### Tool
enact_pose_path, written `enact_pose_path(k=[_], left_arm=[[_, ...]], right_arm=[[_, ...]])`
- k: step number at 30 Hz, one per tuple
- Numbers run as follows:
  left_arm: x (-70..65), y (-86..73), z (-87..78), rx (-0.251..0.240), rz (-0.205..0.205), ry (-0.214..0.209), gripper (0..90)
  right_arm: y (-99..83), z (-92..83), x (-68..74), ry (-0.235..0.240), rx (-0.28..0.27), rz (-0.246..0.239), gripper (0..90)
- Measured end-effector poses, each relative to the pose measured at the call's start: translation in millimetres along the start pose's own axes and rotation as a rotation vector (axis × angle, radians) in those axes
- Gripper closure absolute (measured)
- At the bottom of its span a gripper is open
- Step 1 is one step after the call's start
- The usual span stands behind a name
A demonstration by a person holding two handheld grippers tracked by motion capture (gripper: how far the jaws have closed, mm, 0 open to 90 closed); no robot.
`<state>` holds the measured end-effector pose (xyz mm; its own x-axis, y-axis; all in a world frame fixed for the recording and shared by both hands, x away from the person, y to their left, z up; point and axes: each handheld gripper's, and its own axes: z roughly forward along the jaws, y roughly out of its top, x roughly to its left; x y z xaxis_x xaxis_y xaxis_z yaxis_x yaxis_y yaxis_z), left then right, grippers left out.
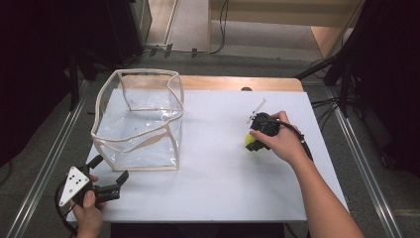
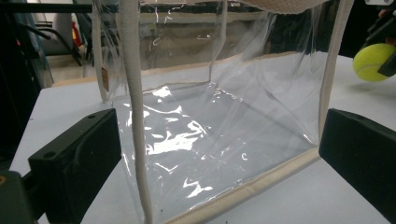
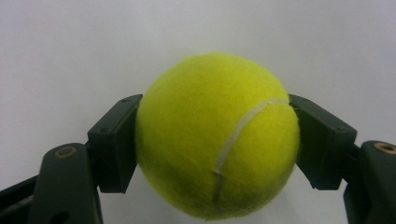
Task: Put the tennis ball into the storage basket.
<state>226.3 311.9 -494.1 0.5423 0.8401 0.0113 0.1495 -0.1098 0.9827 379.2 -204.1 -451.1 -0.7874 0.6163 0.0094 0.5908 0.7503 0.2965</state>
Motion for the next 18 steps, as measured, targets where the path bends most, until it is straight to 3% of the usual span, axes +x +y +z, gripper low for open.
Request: enact_pose_path(k=[18], left_arm=[[0.3,0.0,-0.2,0.0,0.0,-0.002,0.0]], right_arm=[[20.7,1.2,13.1,0.015,-0.011,-0.036,23.6]])
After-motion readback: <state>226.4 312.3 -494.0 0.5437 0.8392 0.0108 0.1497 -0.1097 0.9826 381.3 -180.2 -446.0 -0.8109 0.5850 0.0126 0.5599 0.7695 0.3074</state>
